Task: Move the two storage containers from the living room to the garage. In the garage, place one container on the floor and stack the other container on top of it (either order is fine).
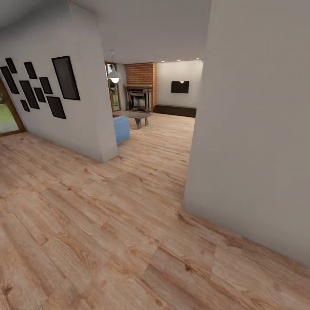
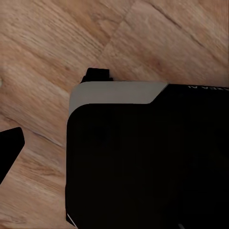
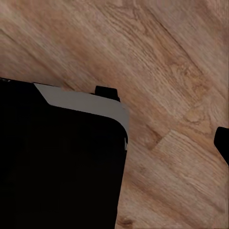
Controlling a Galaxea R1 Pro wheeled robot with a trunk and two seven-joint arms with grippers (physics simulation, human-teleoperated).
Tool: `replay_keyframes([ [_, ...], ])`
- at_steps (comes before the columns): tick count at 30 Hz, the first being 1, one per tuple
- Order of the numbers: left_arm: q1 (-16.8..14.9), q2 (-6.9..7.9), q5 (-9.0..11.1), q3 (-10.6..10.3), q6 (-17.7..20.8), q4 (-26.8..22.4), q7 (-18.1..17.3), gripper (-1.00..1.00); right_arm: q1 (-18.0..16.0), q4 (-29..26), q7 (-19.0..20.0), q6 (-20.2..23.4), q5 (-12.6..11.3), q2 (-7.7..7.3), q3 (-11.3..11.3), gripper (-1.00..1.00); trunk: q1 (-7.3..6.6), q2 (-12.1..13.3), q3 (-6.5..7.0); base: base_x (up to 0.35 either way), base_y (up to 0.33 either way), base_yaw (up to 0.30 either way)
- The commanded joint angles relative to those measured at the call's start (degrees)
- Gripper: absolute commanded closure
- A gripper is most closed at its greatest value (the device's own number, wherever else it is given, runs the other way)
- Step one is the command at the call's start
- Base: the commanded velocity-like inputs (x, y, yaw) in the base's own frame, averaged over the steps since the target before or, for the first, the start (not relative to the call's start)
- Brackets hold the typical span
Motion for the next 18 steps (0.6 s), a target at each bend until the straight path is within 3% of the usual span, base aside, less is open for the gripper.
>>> replay_keyframes([
  [1,0.0,-0.02,0.4,0.0,0.2,0.0,0.2,-1.0,0.0,0.1,-0.1,-0.2,-0.5,0.03,0.5,-1.0,0.03,0.0,-0.06,0.256,0.0,0.275],
  [18,0.0,-0.03,0.4,0.0,0.2,0.0,0.3,-1.0,0.0,0.1,-0.1,-0.2,-0.5,-0.16,0.5,-1.0,0.03,0.0,-0.06,0.227,0.0,0.275],
])
